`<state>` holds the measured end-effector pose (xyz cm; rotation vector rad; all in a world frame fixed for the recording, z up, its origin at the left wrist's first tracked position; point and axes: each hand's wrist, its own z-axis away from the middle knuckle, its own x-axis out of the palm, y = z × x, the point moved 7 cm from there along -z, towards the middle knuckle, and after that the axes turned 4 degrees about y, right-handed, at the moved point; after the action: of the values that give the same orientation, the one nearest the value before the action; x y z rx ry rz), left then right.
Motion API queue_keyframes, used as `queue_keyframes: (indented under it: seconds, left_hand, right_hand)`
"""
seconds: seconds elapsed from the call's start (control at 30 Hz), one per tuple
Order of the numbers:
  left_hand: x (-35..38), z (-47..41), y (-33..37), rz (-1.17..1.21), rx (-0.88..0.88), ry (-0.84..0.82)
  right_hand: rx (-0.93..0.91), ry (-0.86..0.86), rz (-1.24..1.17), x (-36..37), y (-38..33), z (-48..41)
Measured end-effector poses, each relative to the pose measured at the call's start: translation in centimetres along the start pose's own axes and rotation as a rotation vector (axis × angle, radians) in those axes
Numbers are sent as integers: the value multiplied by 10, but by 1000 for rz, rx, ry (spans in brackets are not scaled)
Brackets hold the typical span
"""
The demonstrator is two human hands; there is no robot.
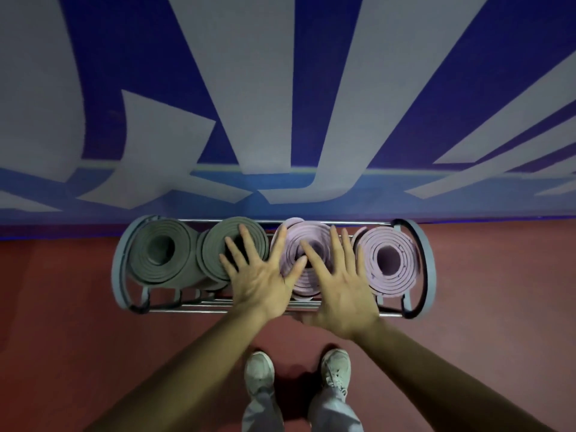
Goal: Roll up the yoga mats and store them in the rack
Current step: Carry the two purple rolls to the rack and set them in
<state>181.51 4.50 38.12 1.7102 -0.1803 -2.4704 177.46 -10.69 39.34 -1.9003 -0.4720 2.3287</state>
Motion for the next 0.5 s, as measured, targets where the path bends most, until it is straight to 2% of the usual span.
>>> queue_keyframes:
  seconds: [0.07,0.13,0.23,0.33,0.43,0.5]
  left_hand:
    - [-21,-7,-12,-13,48,94]
    - [-40,-17,-28,-82,181,226]
    - [-37,-30,-55,-125,324,161]
    - [-20,-33,-66,-121,355,54]
    - [-15,-31,-65,-175,376,75]
    - [-19,-31,-67,-188,366,106]
  right_hand:
    - [21,-10,35,-3,-7,-20]
    - [29,-44,83,-6,-11,-40]
    - [48,-57,117,-12,-9,-57]
    - [67,-73,128,-15,-5,-63]
    - [112,-139,87,-11,-5,-68]
    - [105,-106,86,-15,-9,-69]
